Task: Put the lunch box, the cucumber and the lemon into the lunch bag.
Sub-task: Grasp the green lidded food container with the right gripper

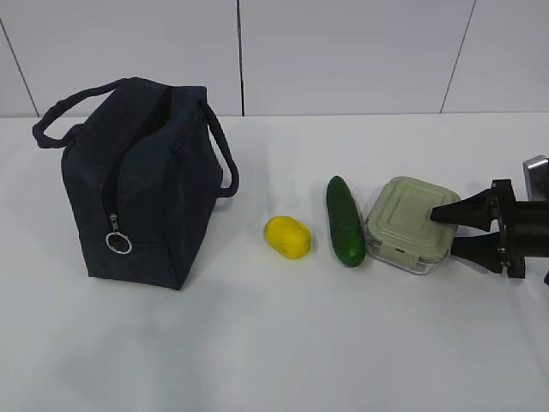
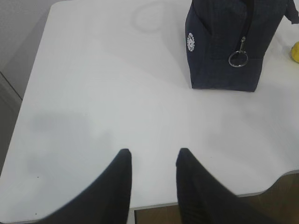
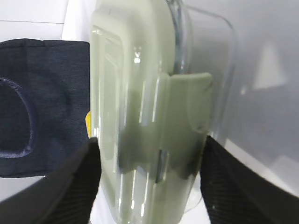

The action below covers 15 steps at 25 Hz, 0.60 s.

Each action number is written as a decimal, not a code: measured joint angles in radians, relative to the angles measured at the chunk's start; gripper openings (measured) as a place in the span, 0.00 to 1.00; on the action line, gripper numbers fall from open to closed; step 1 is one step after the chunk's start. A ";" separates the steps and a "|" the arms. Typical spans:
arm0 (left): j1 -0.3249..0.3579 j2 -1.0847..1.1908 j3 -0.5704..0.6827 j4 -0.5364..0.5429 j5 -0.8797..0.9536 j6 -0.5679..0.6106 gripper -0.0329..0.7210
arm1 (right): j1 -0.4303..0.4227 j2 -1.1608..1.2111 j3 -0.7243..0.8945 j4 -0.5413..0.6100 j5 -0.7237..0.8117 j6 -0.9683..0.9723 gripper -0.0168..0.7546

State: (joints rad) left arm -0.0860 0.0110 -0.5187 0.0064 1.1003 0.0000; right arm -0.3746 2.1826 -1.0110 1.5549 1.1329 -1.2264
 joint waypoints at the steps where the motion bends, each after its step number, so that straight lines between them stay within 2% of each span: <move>1: 0.000 0.000 0.000 0.000 0.000 0.000 0.36 | 0.000 0.000 0.000 0.000 0.000 0.000 0.67; 9: 0.000 0.000 0.000 0.000 0.000 0.000 0.36 | 0.000 0.000 0.000 -0.017 0.000 0.000 0.60; 15: 0.000 0.000 0.000 0.000 0.000 0.000 0.36 | 0.000 0.000 0.000 -0.022 0.000 0.000 0.59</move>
State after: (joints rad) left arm -0.0860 0.0110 -0.5187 0.0064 1.1003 0.0000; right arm -0.3746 2.1826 -1.0110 1.5332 1.1329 -1.2264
